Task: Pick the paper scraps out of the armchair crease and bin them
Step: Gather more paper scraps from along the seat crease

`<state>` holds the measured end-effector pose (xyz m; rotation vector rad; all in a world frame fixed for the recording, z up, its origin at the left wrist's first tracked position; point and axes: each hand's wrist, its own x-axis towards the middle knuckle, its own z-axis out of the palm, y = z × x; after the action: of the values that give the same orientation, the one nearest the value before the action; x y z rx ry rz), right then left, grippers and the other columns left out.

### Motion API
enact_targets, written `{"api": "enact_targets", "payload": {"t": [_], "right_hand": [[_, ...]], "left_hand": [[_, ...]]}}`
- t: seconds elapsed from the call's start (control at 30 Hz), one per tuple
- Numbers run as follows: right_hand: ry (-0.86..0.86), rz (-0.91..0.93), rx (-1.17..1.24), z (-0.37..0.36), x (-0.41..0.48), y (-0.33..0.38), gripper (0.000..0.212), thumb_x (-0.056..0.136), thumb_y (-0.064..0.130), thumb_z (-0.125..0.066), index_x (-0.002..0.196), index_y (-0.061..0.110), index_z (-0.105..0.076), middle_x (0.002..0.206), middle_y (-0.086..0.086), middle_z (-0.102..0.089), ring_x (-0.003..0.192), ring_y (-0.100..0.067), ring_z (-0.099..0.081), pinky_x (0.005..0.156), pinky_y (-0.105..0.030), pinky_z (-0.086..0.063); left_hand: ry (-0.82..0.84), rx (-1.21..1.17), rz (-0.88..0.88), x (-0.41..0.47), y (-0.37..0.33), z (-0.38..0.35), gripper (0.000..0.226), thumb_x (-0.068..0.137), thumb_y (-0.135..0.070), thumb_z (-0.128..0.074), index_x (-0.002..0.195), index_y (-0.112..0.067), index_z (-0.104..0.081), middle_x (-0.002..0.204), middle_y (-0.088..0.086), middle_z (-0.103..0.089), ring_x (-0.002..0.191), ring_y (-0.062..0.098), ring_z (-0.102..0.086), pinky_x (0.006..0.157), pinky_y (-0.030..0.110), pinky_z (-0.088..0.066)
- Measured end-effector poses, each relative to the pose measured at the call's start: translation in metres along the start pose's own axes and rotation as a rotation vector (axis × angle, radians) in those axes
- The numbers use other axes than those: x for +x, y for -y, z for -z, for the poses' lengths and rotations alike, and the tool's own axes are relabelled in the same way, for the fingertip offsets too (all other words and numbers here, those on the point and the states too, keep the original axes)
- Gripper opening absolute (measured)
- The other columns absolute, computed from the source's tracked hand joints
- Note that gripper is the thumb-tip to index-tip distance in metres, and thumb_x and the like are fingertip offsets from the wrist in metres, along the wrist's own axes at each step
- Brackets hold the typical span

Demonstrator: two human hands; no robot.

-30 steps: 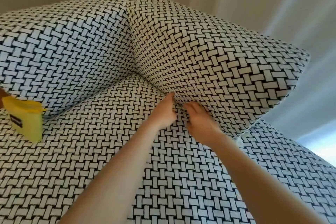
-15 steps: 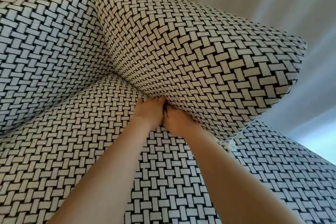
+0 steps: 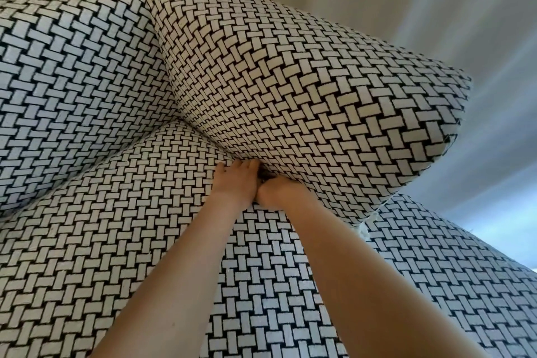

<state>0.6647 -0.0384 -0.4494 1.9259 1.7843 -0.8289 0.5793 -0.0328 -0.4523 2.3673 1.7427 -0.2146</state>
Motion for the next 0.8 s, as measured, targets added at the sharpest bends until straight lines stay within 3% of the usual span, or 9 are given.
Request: {"api": "enact_targets", "payload": {"t": [0.17, 0.4, 0.5, 0.57, 0.63, 0.7, 0.8], "right_hand": [[0.035, -0.093, 0.002, -0.005, -0.003, -0.002, 0.060, 0.093, 0.049, -0.025, 0.143, 0.015, -0.027, 0.141, -0.009, -0.041, 0.125, -0.027, -0.042, 0.102, -0.038, -0.035], [-0.012, -0.141, -0.157, -0.001, -0.031, -0.010, 0.051, 0.098, 0.036, -0.021, 0.138, 0.007, -0.034, 0.141, -0.010, -0.040, 0.132, -0.024, -0.035, 0.106, -0.036, -0.029], [-0.053, -0.158, -0.259, -0.003, -0.031, -0.009, 0.049, 0.098, 0.036, -0.026, 0.136, 0.007, -0.036, 0.137, -0.010, -0.044, 0.127, -0.025, -0.041, 0.104, -0.036, -0.037], [-0.060, -0.148, -0.367, -0.009, -0.030, -0.009, 0.044, 0.098, 0.034, -0.030, 0.132, 0.008, -0.040, 0.130, -0.010, -0.050, 0.119, -0.026, -0.049, 0.096, -0.036, -0.045], [-0.068, -0.160, -0.481, -0.019, -0.022, -0.011, 0.039, 0.097, 0.032, -0.035, 0.127, 0.008, -0.045, 0.119, -0.011, -0.057, 0.106, -0.027, -0.057, 0.074, -0.035, -0.053], [-0.093, -0.168, -0.563, -0.025, -0.019, -0.013, 0.040, 0.096, 0.033, -0.038, 0.125, 0.008, -0.047, 0.112, -0.011, -0.060, 0.096, -0.028, -0.060, 0.052, -0.032, -0.047], [-0.188, -0.101, -0.601, -0.033, -0.032, -0.023, 0.052, 0.099, 0.039, -0.022, 0.140, 0.008, -0.026, 0.126, -0.015, -0.049, 0.105, -0.031, -0.054, 0.069, -0.035, -0.043]], "left_hand": [[0.020, -0.019, 0.022, -0.004, -0.006, -0.001, 0.052, 0.096, -0.014, -0.035, 0.145, -0.016, -0.018, 0.153, 0.001, -0.023, 0.142, 0.022, -0.019, 0.115, 0.049, -0.013], [0.035, 0.036, 0.044, -0.012, -0.015, -0.005, 0.051, 0.097, -0.022, -0.034, 0.145, -0.018, -0.018, 0.151, 0.000, -0.025, 0.141, 0.021, -0.021, 0.112, 0.048, -0.018], [0.039, 0.037, 0.037, -0.015, -0.019, -0.006, 0.055, 0.096, -0.024, -0.037, 0.146, -0.017, -0.015, 0.151, 0.001, -0.023, 0.140, 0.021, -0.020, 0.112, 0.048, -0.019], [0.048, 0.047, 0.032, -0.018, -0.022, -0.006, 0.058, 0.095, -0.025, -0.039, 0.146, -0.015, -0.013, 0.151, 0.002, -0.021, 0.141, 0.022, -0.019, 0.113, 0.050, -0.018], [0.050, 0.033, 0.029, -0.022, -0.026, -0.008, 0.057, 0.095, -0.023, -0.040, 0.145, -0.016, -0.015, 0.150, 0.003, -0.022, 0.140, 0.023, -0.019, 0.114, 0.051, -0.017], [0.032, -0.014, 0.035, -0.026, -0.029, -0.011, 0.058, 0.094, -0.022, -0.041, 0.145, -0.018, -0.015, 0.149, 0.003, -0.023, 0.141, 0.024, -0.018, 0.115, 0.050, -0.014], [0.024, -0.141, 0.036, -0.037, -0.034, -0.014, 0.063, 0.094, -0.020, -0.042, 0.148, -0.019, -0.010, 0.152, 0.004, -0.018, 0.143, 0.023, -0.012, 0.117, 0.047, -0.006]]}}
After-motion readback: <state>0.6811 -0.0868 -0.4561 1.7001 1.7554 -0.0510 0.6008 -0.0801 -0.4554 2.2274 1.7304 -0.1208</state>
